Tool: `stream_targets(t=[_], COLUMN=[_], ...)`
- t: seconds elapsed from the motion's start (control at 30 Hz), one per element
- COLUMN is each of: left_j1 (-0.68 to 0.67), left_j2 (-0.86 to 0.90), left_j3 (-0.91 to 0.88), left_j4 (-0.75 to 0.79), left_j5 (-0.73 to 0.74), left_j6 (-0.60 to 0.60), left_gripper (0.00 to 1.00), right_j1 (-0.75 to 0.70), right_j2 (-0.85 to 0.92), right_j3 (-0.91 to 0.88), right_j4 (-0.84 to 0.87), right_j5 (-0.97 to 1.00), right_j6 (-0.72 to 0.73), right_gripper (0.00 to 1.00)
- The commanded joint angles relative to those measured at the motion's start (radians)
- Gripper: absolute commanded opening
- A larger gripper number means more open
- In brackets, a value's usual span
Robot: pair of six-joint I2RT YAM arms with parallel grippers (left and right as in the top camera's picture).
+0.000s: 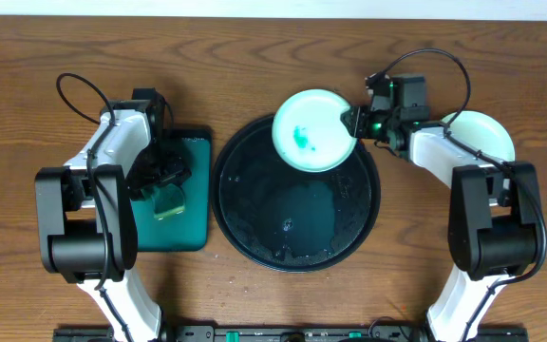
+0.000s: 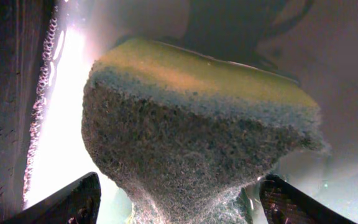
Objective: Clean dirty plates on tray and stack at the side
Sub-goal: 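Reach the right gripper to the remaining green plate and drag it center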
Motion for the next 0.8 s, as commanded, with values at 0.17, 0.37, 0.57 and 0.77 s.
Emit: stream_targets(t=[0.17, 0.37, 0.57, 0.77], left_j1=[-0.001, -0.001, -0.001, -0.001], left_j2=[0.013, 0.013, 0.013, 0.013], left_j3=[-0.011, -0.011, -0.011, -0.011], left_j4=[-0.008, -0.006, -0.006, 0.0], left_j5=[-0.001, -0.002, -0.002, -0.002], left_j6=[0.002, 0.002, 0.002, 0.01], left_gripper=[0.82, 0.81, 0.65, 0.43], right_j1=[0.021, 0.051, 0.153, 0.257], right_j2=[0.006, -0.066, -0.204, -0.216], right_j3=[0.014, 0.014, 0.014, 0.004], right_j4=[-0.096, -0.2, -0.452, -0.623], right_j5=[0.061, -0.011, 0.114, 0.247], right_j6=[0.037, 0.012, 0.01, 0.059], right_gripper=[0.01, 0.01, 0.01, 0.01])
